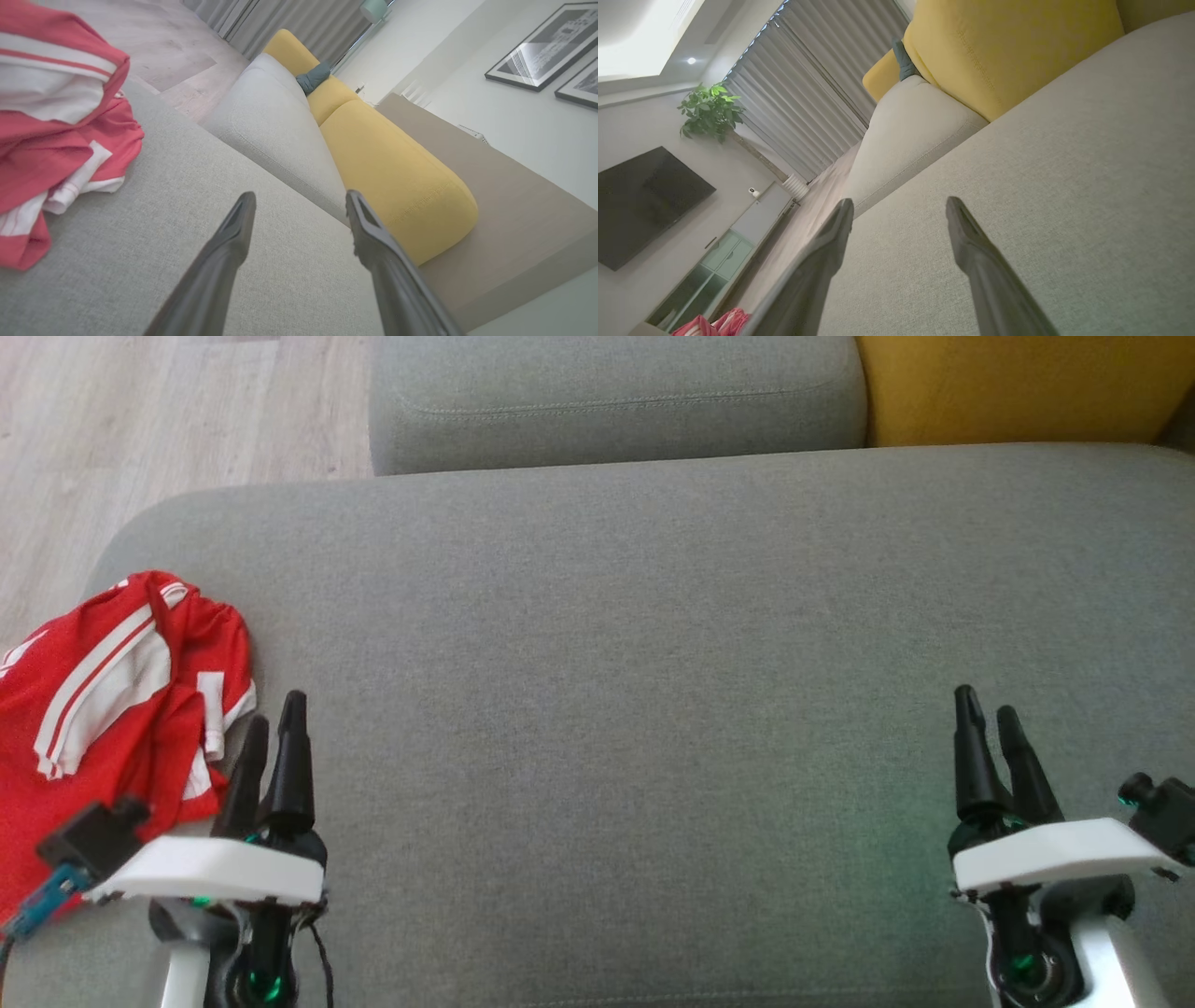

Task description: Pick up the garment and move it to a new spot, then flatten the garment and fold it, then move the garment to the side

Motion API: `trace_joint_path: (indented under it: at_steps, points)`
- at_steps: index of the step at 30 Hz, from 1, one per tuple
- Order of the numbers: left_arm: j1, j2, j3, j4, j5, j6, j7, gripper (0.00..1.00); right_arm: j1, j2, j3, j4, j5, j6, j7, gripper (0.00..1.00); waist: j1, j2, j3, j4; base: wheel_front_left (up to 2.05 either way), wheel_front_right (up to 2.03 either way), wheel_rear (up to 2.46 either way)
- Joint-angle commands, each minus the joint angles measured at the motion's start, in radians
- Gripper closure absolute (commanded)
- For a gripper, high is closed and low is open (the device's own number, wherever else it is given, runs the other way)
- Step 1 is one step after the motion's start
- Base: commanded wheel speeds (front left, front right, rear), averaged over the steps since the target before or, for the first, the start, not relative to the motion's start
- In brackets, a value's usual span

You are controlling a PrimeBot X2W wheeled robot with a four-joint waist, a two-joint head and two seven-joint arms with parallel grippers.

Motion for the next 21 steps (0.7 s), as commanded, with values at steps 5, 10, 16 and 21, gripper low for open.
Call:
trace_joint_path:
  at_steps: [5, 10, 16, 21]
  points:
    - [-0.064, 0.029, 0.003, -0.046, 0.093, -0.004, -0.025, 0.0, -0.066, -0.014, 0.031, -0.047, -0.1, 0.0, -0.022, 0.0, 0.0, 0.0, 0.001, 0.0, 0.0, 0.0, 0.0]
    - [-0.066, 0.03, -0.001, -0.048, 0.15, -0.005, -0.04, 0.0, -0.067, -0.012, 0.041, -0.051, -0.169, 0.0, -0.028, 0.0, 0.0, 0.0, 0.004, -0.001, 0.0, 0.0, 0.0]
    - [-0.066, 0.032, -0.007, -0.042, 0.226, -0.005, -0.058, 0.0, -0.067, -0.011, 0.049, -0.052, -0.253, 0.0, -0.034, 0.0, 0.0, 0.0, 0.007, -0.001, 0.0, 0.0, 0.0]
    - [-0.068, 0.032, -0.008, -0.036, 0.288, -0.005, -0.072, 0.0, -0.067, -0.008, 0.05, -0.049, -0.321, 0.0, -0.04, 0.0, 0.0, 0.0, 0.008, 0.001, 0.0, 0.0, 0.0]
